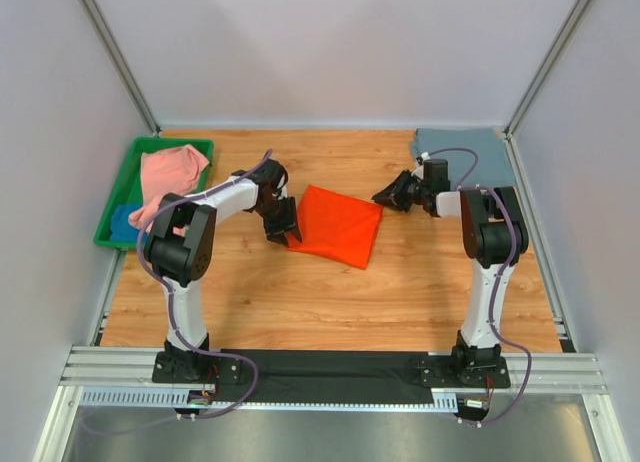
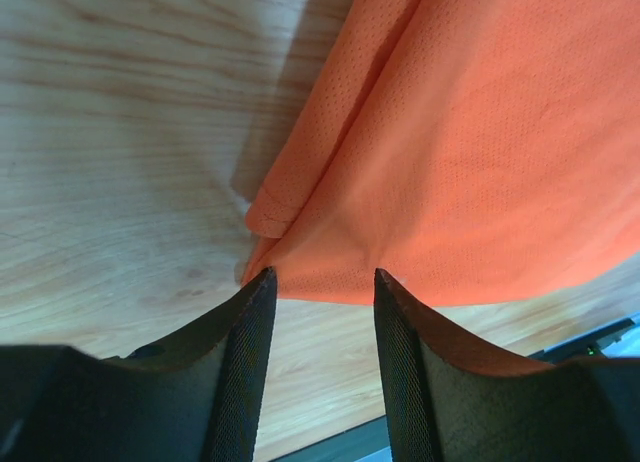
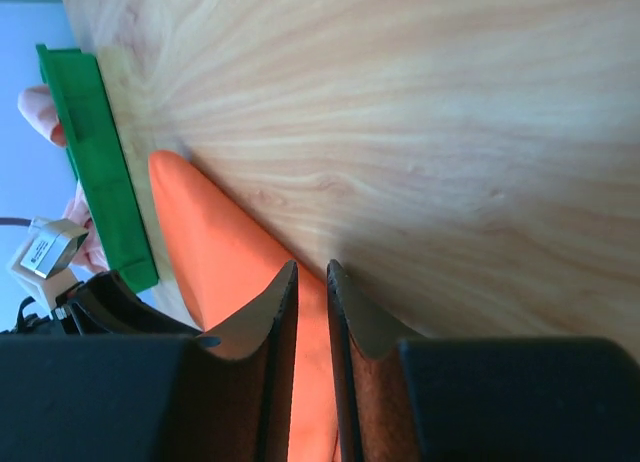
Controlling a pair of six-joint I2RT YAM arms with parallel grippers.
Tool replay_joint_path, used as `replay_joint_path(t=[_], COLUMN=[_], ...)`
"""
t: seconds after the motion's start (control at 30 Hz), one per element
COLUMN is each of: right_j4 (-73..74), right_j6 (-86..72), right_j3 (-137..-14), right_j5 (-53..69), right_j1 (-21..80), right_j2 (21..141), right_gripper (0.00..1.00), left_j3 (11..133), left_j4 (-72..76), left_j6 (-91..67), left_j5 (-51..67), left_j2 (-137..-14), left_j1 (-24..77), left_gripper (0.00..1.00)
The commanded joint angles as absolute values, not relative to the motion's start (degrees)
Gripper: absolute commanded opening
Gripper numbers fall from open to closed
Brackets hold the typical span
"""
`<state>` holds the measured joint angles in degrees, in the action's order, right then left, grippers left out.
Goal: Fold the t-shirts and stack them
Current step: Fold the tshirt
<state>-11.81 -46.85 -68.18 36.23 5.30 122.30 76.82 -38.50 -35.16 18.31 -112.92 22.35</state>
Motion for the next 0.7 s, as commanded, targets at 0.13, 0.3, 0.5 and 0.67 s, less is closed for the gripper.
replay_joint_path(t=[0.13,0.3,0.5,0.67], right_j4=[-4.34,5.53,2.93,-4.22], right_j6=[-43.07,-41.22,-42.18,-39.12], right_j3=[-71.80,-71.72,-61.45,-48.90], right_j5=[33.30,32.52,34.08,36.39], right_j1=[4.66,9.21,14.76,15.73], right_j2=[115.68,107.76,103.62,106.08], right_gripper=[0.22,0.25,0.25,0.24], left_j3=[85.86,85.87,82.62,79.46], left_j4=[-45.52,-44.12,-42.89,-42.62], left_j6=[-35.07,-37.00,-35.07,-34.80], left_j5=[20.64,23.82,23.56,20.84], left_j2=[-107.49,-107.22,-112.40,-115.40], left_j1=[21.97,21.97,21.97,21.97], left_gripper=[0.53,0.53,0.52,0.51])
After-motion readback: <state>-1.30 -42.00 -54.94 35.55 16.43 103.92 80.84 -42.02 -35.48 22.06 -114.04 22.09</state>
